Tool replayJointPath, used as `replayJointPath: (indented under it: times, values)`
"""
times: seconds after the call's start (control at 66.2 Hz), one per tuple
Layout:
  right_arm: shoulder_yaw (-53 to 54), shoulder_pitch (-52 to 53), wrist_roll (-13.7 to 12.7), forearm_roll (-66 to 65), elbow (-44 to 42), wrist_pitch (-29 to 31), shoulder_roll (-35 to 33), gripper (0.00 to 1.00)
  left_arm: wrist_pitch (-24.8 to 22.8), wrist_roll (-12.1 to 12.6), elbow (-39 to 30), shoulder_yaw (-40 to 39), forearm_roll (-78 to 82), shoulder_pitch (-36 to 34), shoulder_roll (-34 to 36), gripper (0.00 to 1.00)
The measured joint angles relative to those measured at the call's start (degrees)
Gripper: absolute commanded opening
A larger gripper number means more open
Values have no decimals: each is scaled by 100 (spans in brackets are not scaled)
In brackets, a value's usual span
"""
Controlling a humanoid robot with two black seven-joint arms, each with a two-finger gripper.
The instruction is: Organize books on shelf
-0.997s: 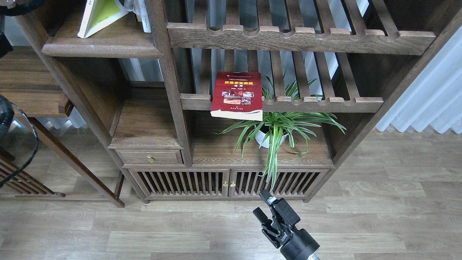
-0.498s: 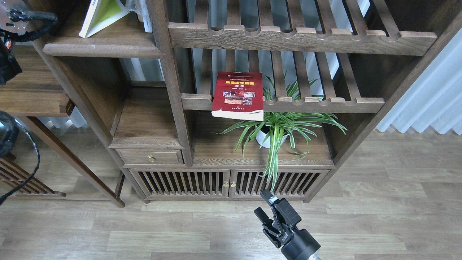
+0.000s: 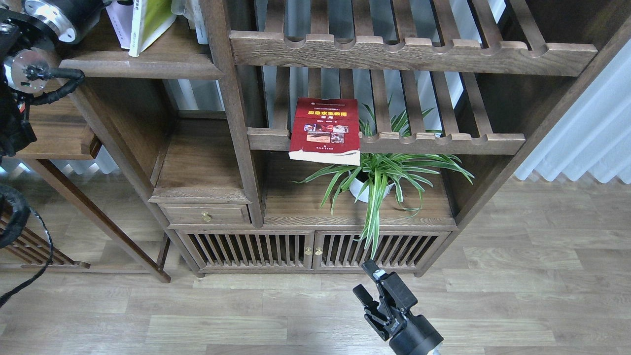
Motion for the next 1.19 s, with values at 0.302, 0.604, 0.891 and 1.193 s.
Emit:
replayJointPath:
  times: [0.302, 0.604, 0.891, 1.193]
  values:
    - [6, -50, 0, -1, 76, 0, -5, 100, 4, 27, 0, -76, -32, -195, -287, 8]
    - [12, -112, 0, -5, 148, 0, -13, 100, 4, 70, -1, 1, -89, -210, -211, 13]
    - [12, -114, 0, -6, 162, 0, -12, 100, 3, 86, -1, 22, -96, -185, -225, 68]
    - [19, -124, 0, -7, 176, 0, -15, 100, 4, -64, -2, 2, -104, -285, -216, 99]
